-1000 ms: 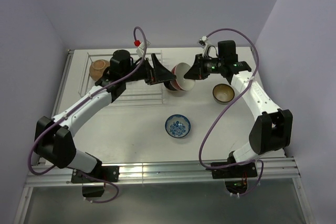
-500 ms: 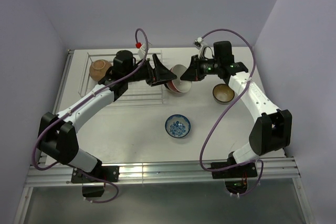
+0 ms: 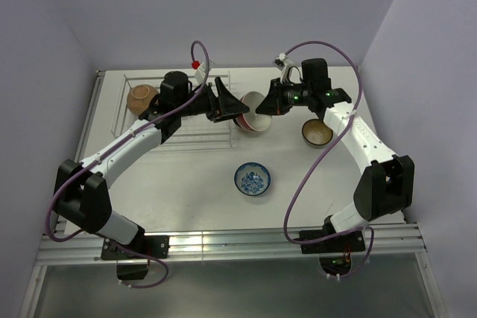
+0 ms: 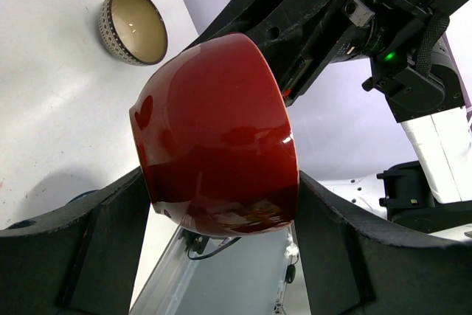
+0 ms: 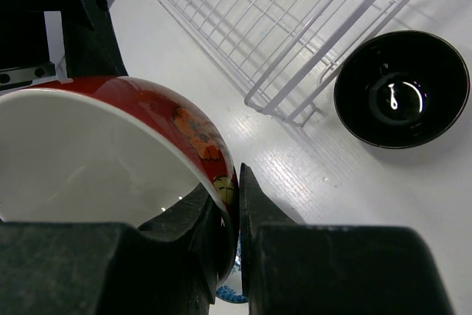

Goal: Load the bowls into the dish rack

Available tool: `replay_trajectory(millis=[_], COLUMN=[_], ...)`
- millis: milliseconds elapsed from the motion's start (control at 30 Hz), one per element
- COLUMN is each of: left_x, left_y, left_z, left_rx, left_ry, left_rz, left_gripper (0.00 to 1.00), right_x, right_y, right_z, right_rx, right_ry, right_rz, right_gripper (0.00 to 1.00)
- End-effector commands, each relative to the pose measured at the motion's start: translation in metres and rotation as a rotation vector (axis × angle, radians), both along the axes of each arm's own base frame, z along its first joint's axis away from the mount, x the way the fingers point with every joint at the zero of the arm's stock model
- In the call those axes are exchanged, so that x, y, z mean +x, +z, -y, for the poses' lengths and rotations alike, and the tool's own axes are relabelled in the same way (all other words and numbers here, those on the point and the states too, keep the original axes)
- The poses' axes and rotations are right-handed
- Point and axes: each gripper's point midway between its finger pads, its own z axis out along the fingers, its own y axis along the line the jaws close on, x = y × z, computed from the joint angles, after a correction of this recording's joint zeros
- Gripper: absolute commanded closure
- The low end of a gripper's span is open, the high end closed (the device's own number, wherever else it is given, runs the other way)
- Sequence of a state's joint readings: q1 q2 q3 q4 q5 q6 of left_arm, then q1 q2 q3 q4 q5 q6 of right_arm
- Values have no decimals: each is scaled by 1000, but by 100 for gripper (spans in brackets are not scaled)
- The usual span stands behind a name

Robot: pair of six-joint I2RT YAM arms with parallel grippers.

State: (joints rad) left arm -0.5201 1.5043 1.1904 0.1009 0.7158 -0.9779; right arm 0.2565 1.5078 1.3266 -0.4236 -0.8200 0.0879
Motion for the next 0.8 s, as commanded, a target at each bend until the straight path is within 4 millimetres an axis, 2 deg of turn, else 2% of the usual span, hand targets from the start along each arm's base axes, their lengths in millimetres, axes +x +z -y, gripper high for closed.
replay_trajectory(millis=[0, 33, 67, 100, 133, 367, 500, 667, 767], left_x=[-5, -5, -2, 1, 4, 23, 28, 38, 42], left_y=[23, 24, 22, 20, 20, 13, 11, -4, -8], left_z=[4, 4, 3, 2, -1, -23, -31, -50, -59], left_rx=[-55, -57, -52, -48, -45, -45, -53, -63, -68], left_ry=[-31, -31, -25, -16, -3, 58, 80, 136, 156], left_rz=[71, 73, 65, 59, 57, 21, 13, -45, -60], left_gripper=[67, 82, 90, 98, 100, 100, 100, 100, 100], right_x=[0, 1, 3, 5, 6, 16, 21, 26, 31], right_y=[28, 28, 24, 26, 25, 16, 14, 10, 9], right_z=[-19, -19, -20, -21, -22, -28, -31, -35, -39], right_rx=[46, 44, 40, 41, 41, 42, 48, 67, 81], right_ry=[58, 56, 58, 61, 65, 59, 61, 63, 72], right_rz=[86, 85, 72, 74, 68, 26, -1, -23, -45], right_gripper=[100, 100, 100, 100, 100, 87, 65, 63, 58])
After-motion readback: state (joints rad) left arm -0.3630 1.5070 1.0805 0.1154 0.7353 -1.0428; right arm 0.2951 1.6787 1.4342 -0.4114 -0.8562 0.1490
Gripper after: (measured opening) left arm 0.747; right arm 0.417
